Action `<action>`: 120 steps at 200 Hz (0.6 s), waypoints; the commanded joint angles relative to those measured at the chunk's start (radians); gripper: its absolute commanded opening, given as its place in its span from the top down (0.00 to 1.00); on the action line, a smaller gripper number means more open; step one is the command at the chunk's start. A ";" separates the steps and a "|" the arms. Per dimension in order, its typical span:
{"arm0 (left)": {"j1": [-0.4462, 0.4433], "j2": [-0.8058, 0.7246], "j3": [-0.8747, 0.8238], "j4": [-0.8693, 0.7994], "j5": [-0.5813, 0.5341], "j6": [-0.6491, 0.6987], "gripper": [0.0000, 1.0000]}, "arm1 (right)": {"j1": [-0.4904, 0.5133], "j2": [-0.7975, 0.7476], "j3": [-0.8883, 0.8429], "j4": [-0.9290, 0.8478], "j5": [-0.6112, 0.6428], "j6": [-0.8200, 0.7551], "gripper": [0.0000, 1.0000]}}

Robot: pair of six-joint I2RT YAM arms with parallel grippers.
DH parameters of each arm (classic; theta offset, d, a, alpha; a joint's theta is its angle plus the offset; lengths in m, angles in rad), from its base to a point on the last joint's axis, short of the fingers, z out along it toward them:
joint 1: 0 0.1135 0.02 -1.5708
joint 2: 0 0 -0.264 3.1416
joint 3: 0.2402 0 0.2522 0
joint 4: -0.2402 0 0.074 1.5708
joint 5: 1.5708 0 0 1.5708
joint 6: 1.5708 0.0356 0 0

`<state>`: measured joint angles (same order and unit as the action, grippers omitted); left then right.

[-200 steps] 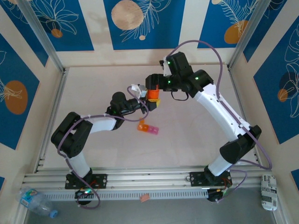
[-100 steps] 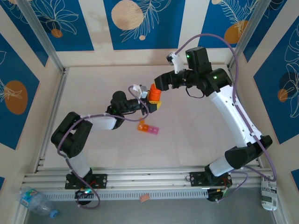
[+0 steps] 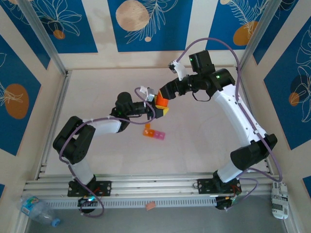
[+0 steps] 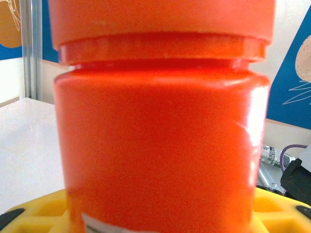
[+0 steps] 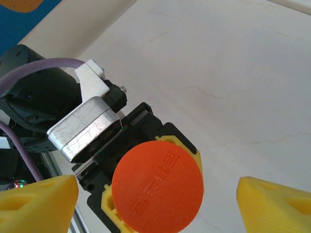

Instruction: Sort the pills into containers

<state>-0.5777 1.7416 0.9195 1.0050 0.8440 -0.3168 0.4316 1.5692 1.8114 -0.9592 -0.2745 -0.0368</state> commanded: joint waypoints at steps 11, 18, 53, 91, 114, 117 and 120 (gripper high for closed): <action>0.007 -0.016 0.034 0.024 0.040 -0.018 1.00 | -0.004 0.023 -0.014 -0.020 -0.044 -0.013 0.16; 0.009 -0.014 0.033 0.024 0.041 -0.018 1.00 | -0.003 0.026 -0.014 -0.019 -0.047 -0.011 0.17; 0.008 -0.016 0.037 0.023 0.042 -0.021 1.00 | -0.001 0.038 -0.011 -0.019 -0.066 -0.005 0.22; 0.008 -0.014 0.040 0.022 0.043 -0.021 1.00 | 0.001 0.047 -0.016 -0.022 -0.075 -0.004 0.36; 0.009 -0.015 0.044 0.022 0.043 -0.022 1.00 | 0.004 0.049 -0.030 -0.021 -0.086 -0.001 0.51; 0.008 -0.014 0.044 0.022 0.043 -0.023 1.00 | 0.004 0.049 -0.032 -0.021 -0.088 0.000 0.53; 0.008 -0.015 0.045 0.022 0.043 -0.024 1.00 | 0.005 0.049 -0.035 -0.020 -0.089 0.001 0.54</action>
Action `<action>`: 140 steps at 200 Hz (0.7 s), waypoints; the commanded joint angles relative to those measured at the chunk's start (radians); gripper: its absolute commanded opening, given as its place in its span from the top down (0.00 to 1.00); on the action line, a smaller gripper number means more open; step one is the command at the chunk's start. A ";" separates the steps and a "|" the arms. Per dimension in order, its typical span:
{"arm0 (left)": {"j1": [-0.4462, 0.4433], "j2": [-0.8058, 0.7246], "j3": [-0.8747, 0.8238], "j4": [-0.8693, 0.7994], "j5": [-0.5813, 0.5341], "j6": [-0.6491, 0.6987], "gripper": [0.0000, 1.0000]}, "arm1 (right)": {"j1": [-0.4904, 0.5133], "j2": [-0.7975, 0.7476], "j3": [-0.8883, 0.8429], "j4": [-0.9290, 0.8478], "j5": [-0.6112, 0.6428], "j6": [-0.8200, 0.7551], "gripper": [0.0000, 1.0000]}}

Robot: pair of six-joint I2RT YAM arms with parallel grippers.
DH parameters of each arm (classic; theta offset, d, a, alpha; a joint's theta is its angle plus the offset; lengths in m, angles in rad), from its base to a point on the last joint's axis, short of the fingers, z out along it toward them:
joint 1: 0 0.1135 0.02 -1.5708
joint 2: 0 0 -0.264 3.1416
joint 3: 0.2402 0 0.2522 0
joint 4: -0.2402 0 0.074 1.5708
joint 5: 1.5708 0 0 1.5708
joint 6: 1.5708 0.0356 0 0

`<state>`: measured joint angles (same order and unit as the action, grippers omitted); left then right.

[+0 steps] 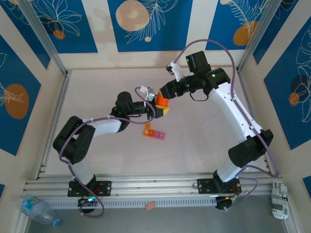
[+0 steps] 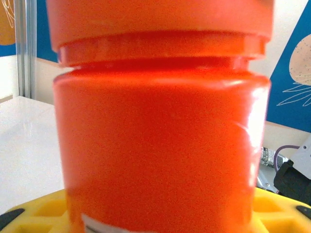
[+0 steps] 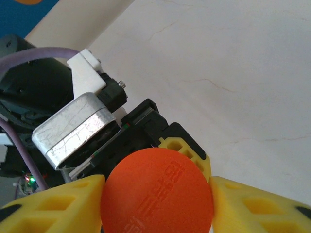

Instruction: Sort the pills into containers

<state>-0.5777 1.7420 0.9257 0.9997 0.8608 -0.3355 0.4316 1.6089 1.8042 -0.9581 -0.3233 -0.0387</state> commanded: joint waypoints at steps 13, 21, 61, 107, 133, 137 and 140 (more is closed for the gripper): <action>0.009 -0.015 0.042 0.026 0.026 -0.004 1.00 | 0.012 0.005 -0.047 -0.016 -0.036 0.009 0.56; 0.008 -0.017 0.044 0.022 0.021 -0.002 1.00 | 0.017 0.000 -0.064 -0.007 -0.027 0.018 0.56; 0.005 -0.053 0.032 -0.012 -0.088 0.056 1.00 | 0.070 -0.053 -0.214 0.110 0.109 0.179 0.59; -0.008 -0.082 0.008 0.003 -0.200 0.125 1.00 | 0.201 -0.119 -0.404 0.294 0.387 0.494 0.60; -0.009 -0.077 0.010 -0.007 -0.202 0.134 1.00 | 0.240 -0.093 -0.388 0.285 0.432 0.546 0.59; -0.010 -0.076 0.009 -0.008 -0.203 0.134 1.00 | 0.241 -0.088 -0.380 0.277 0.432 0.549 0.60; -0.010 -0.075 0.010 -0.010 -0.202 0.135 1.00 | 0.242 -0.084 -0.376 0.274 0.432 0.550 0.60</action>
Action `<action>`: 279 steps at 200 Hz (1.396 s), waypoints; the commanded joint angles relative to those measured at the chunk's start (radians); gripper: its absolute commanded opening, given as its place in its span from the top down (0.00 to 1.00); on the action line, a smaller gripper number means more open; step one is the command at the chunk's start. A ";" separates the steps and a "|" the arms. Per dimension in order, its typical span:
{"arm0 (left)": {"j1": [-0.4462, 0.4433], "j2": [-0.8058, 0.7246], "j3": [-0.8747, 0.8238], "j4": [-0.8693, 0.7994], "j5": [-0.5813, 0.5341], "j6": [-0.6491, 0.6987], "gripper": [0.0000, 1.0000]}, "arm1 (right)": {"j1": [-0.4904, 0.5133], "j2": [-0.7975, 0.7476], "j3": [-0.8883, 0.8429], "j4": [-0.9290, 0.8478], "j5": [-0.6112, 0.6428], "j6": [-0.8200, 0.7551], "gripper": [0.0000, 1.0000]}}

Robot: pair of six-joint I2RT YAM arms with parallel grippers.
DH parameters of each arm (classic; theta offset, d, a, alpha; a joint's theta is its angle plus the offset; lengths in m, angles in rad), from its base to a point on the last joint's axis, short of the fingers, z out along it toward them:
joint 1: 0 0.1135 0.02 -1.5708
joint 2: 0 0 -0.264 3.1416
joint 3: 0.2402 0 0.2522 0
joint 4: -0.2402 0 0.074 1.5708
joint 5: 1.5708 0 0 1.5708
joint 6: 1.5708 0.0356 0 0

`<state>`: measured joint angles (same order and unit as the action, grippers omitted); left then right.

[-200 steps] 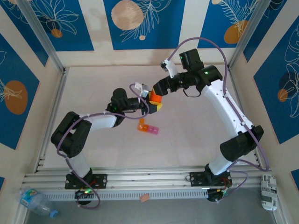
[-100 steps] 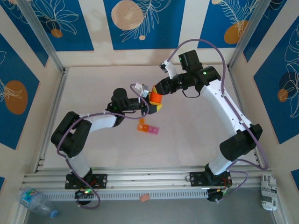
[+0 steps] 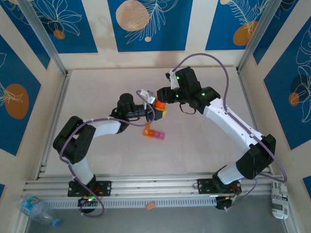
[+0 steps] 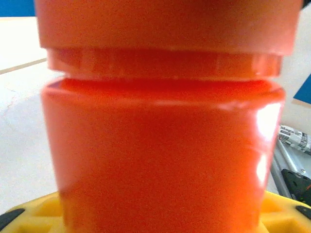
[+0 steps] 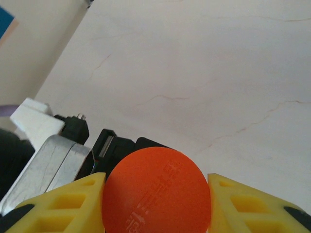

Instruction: Sort the pills into containers

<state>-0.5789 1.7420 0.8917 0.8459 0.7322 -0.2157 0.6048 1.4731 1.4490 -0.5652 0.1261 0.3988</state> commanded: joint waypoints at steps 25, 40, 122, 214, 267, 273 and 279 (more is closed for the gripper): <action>-0.009 -0.069 0.038 0.150 -0.074 0.016 1.00 | 0.065 0.067 0.014 -0.142 -0.035 0.108 0.58; -0.009 -0.064 0.035 0.156 -0.071 0.012 1.00 | 0.055 0.067 0.036 -0.150 -0.056 0.104 0.58; -0.008 -0.046 0.030 0.157 -0.024 -0.008 1.00 | -0.116 0.001 0.216 -0.214 -0.269 0.062 0.26; 0.012 -0.031 0.082 0.128 0.176 -0.102 1.00 | -0.235 -0.021 0.274 -0.305 -0.481 -0.350 0.12; 0.014 -0.012 0.121 0.105 0.241 -0.144 1.00 | -0.228 0.063 0.355 -0.395 -0.510 -0.414 0.12; 0.014 -0.008 0.122 0.106 0.245 -0.148 1.00 | -0.225 0.067 0.355 -0.397 -0.514 -0.416 0.11; 0.014 -0.007 0.124 0.107 0.246 -0.151 1.00 | -0.222 0.071 0.356 -0.399 -0.514 -0.416 0.12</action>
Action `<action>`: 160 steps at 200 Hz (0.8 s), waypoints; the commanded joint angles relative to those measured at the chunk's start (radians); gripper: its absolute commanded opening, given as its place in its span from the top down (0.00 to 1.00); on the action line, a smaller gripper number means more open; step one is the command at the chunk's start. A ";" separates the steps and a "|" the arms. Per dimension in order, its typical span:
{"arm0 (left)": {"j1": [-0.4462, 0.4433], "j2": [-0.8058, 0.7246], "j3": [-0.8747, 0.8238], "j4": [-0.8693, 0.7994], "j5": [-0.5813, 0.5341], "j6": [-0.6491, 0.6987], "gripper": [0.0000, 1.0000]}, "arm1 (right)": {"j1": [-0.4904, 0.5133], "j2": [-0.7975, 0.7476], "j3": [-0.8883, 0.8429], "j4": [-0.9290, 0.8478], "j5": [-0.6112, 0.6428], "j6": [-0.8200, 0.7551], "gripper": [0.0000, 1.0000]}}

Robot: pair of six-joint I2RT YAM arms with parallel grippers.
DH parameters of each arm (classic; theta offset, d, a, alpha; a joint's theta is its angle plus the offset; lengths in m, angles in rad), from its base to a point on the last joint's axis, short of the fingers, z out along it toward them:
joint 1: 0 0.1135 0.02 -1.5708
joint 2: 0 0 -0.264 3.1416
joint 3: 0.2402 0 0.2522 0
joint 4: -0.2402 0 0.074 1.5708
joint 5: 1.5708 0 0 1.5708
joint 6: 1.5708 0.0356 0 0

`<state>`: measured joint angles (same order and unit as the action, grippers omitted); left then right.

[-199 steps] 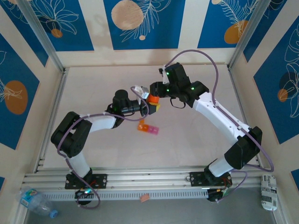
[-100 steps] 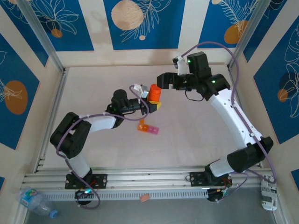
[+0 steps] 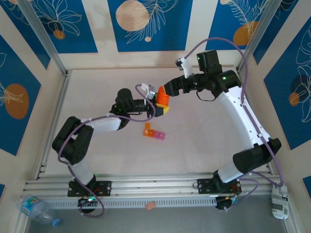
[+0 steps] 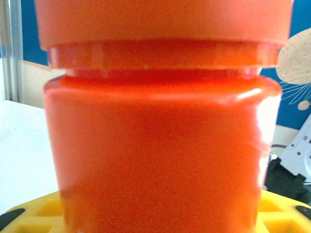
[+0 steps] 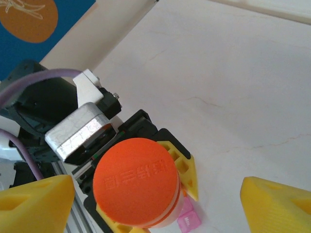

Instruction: Sort the pills into containers

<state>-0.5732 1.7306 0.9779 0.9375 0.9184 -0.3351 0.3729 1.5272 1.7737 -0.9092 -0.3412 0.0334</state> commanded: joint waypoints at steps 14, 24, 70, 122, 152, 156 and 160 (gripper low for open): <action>0.008 0.008 0.039 0.020 0.062 -0.036 1.00 | 0.019 0.025 0.032 -0.059 -0.050 -0.055 0.12; 0.008 0.010 0.041 0.020 0.063 -0.038 1.00 | 0.026 0.031 0.031 -0.064 -0.047 -0.056 0.12; 0.008 0.008 0.041 0.019 0.068 -0.045 1.00 | 0.049 0.052 0.029 -0.067 -0.041 -0.058 0.18; 0.008 0.011 0.043 0.018 0.070 -0.047 1.00 | 0.052 0.060 0.030 -0.061 -0.039 -0.050 0.25; 0.007 0.017 0.045 0.019 0.074 -0.048 1.00 | 0.052 0.056 0.032 -0.056 -0.042 -0.043 0.22; 0.007 0.018 0.045 0.020 0.074 -0.050 1.00 | 0.052 0.056 0.033 -0.054 -0.042 -0.041 0.21; 0.007 0.021 0.045 0.020 0.074 -0.050 1.00 | 0.052 0.054 0.034 -0.053 -0.043 -0.039 0.21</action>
<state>-0.5720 1.7344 0.9810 0.9344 0.9619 -0.3695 0.4191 1.5826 1.7782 -0.9554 -0.3492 -0.0097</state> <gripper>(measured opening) 0.528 0.784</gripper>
